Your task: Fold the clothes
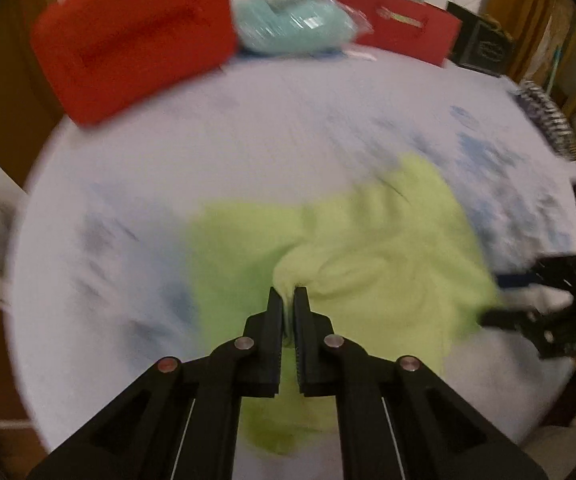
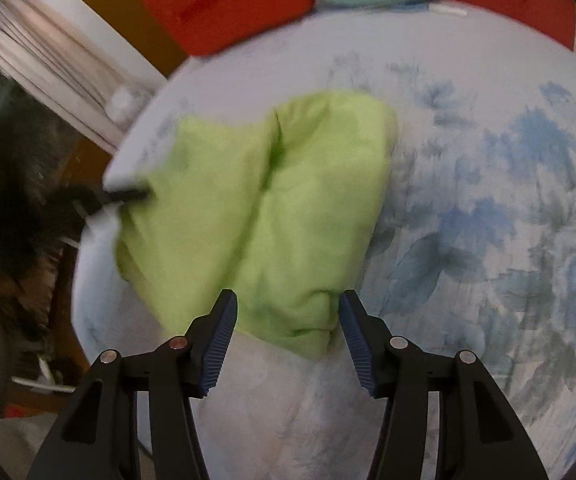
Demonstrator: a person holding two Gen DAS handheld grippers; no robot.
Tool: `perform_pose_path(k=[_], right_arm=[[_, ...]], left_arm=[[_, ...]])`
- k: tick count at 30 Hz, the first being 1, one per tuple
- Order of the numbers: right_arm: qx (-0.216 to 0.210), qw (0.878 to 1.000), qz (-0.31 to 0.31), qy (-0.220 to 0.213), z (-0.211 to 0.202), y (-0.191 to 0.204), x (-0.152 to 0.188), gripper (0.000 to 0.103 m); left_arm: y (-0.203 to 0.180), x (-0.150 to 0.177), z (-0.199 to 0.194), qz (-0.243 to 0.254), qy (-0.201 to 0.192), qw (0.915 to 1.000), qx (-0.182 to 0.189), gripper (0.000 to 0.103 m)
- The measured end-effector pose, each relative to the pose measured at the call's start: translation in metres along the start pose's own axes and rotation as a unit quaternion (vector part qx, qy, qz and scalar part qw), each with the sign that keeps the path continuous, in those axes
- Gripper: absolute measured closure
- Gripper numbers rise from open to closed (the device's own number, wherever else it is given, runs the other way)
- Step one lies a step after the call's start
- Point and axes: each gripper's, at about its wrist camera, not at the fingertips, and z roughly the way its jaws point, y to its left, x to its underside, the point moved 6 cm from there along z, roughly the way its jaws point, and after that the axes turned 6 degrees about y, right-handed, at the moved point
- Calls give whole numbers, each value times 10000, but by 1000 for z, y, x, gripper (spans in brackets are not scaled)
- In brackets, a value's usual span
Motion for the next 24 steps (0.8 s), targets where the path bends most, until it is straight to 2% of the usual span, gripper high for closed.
perform_pose_path(k=[2,4,8,9,10,13,19,24], right_arm=[[88,9998,107,105,6,-5,2,50],[66,9998,184,61,7,-8,3,51],[199,9995,255,18,5,-6,0,51],[183,9995,240,-21,3,-3,-2,51],[168,9996,225,-59,0,0,-4,51],[150,9997,174,-130,-5,7,-8,50],[133,9995,261,-141,-5,8,-6,49],[70,9988,456,-136,-4,3,-1,45]], left_arm=[[23,-20,0,-30,-120,9993,-340,99],[43,-40,3,-101,-213,9977,-632,94],[81,-75,7,-249,-403,9925,-1131,76],[83,-75,5,-299,-462,9926,-1082,58],[84,-73,3,-344,-495,9930,-1012,45],[78,-57,1,-465,-473,9954,-698,44],[62,10,-1,-754,-151,9970,7,43],[32,61,26,-789,324,9963,120,43]])
